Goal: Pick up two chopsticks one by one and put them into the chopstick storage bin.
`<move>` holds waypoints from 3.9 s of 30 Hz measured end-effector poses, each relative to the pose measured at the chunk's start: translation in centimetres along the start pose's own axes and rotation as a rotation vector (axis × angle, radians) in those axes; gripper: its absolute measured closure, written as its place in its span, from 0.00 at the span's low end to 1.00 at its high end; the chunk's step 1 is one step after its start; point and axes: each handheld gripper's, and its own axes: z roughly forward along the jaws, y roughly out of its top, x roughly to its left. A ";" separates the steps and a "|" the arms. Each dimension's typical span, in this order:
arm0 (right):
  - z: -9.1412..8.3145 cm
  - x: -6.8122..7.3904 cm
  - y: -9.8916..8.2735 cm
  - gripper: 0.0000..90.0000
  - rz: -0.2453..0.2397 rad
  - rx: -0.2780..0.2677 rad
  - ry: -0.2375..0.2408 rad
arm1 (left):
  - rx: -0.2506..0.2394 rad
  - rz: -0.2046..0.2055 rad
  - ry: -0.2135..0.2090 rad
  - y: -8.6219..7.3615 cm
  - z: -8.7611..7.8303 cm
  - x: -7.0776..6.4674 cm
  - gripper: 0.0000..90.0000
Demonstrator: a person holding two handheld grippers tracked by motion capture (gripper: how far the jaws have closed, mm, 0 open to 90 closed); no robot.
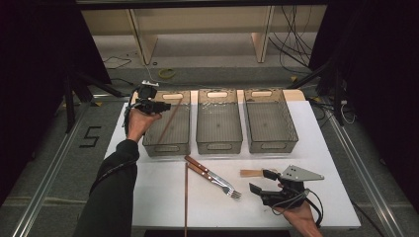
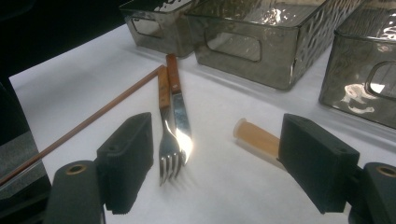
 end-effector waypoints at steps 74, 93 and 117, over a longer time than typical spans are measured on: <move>0.1 0.4 0.0 0.30 -0.013 0.014 0.004 | 0.441 0.265 -0.100 -17.2 -3.6 -15.3 0.41; -0.1 0.4 0.1 0.30 -0.015 0.011 0.002 | 0.481 0.321 -0.100 -17.1 -4.1 -14.0 0.70; -0.1 0.5 0.2 0.30 -0.019 0.010 0.002 | 0.509 0.246 -0.076 -16.8 -4.7 -11.0 0.92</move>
